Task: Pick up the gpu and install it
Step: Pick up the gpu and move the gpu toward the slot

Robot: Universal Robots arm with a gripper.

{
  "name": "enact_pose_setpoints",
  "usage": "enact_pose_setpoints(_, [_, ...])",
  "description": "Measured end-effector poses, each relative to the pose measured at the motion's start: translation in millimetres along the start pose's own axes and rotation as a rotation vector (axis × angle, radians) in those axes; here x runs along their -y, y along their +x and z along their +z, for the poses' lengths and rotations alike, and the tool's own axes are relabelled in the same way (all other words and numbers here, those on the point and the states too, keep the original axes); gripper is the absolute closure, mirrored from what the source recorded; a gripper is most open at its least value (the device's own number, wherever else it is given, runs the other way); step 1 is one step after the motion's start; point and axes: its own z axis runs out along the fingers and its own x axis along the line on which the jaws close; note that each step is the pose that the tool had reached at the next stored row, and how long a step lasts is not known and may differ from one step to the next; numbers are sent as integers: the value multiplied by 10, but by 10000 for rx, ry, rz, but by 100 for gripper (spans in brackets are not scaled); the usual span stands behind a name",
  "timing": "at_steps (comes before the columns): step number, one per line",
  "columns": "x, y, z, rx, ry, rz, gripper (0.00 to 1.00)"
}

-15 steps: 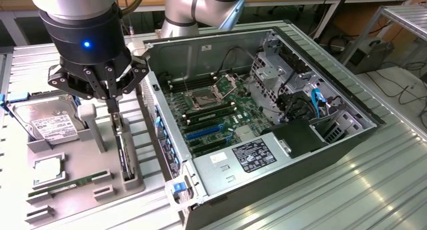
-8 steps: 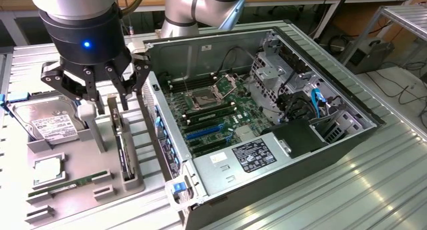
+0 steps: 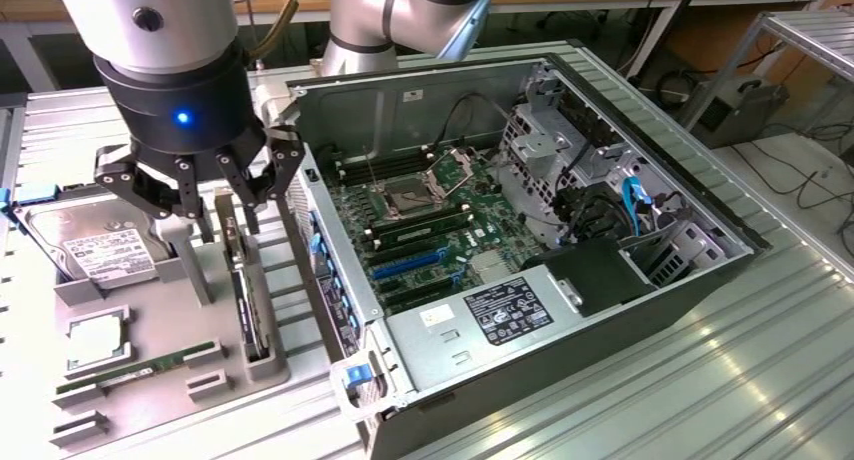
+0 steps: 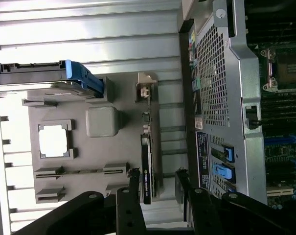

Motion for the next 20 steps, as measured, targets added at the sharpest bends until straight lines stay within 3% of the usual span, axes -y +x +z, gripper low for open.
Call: enact_pose_setpoints(20, [19, 30, 383, 0, 0, 2, 58])
